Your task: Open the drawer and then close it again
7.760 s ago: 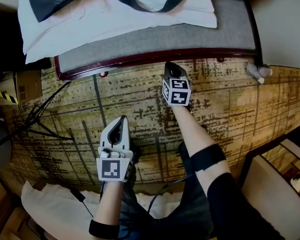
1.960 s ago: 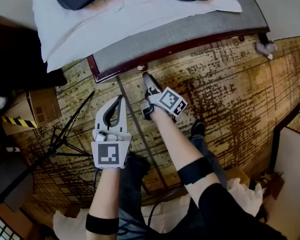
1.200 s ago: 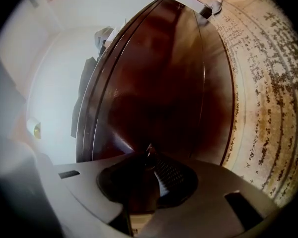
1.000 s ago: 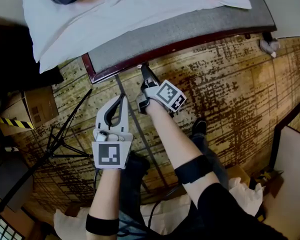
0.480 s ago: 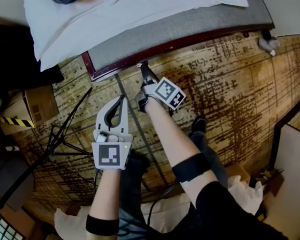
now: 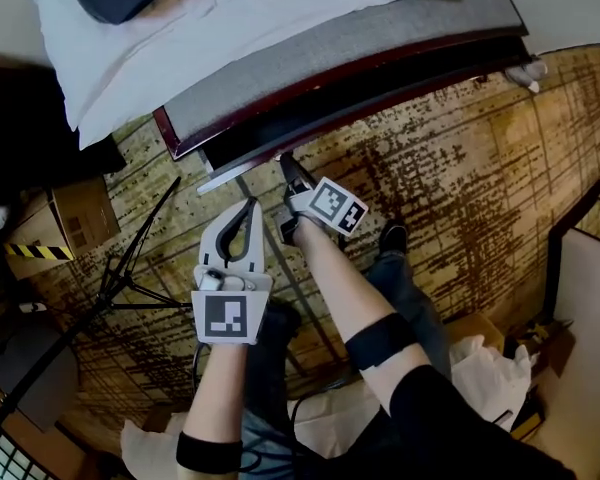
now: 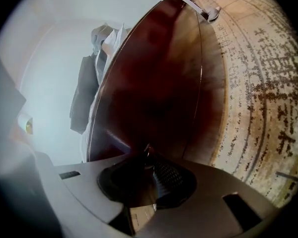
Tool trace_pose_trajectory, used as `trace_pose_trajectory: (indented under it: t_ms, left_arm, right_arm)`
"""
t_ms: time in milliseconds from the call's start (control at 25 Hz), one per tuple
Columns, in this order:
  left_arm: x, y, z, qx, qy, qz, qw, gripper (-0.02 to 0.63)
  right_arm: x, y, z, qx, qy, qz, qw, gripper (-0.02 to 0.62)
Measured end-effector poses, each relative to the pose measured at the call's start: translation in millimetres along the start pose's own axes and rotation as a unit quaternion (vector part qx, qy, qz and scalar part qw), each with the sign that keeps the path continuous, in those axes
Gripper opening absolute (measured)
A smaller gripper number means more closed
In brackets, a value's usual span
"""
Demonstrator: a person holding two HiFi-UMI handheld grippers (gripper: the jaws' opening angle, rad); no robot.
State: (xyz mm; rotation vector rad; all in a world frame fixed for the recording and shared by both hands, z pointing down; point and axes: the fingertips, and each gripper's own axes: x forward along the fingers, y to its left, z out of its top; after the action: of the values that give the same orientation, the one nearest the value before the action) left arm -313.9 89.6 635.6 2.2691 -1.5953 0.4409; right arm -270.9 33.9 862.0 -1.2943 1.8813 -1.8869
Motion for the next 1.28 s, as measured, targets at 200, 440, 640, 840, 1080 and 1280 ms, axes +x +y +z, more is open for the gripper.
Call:
trace_pose_trajectory:
  t_ms: [200,440,640,840,1080,1280]
  left_arm:
    - [-10.8,-23.1,5.1,0.003,0.007,-0.018,0.9998,0.002]
    - [-19.1,-36.4,5.6,0.004,0.019,-0.029,0.9994,0.002]
    - [-20.9,-51.7,7.9,0.001,0.021,-0.040,0.9990,0.002]
    - [-21.6,-61.1,14.0,0.008,0.018,-0.048,0.9987,0.002]
    - [-18.9,-70.6,24.1,0.012,0.019,-0.051,0.9984,0.002]
    - [-23.1,-78.3,45.0,0.008,0.021,-0.051,0.9984,0.002]
  right_arm:
    - [-38.4,-16.8,-14.7,0.001,0.010,-0.026,1.000,0.077]
    - [-83.4,-34.2,-31.8,0.003,0.018,-0.042,0.999,0.077]
    - [-123.6,-51.4,-46.2,0.017,0.017,-0.062,0.998,0.077]
    - [-160.5,-68.2,-61.2,0.025,0.023,-0.083,0.996,0.077]
    - [-164.4,-70.8,-65.0,0.013,0.063,-0.087,0.994,0.091]
    - [-172.7,-54.3,-53.2,-0.065,0.110,-0.110,0.986,0.048]
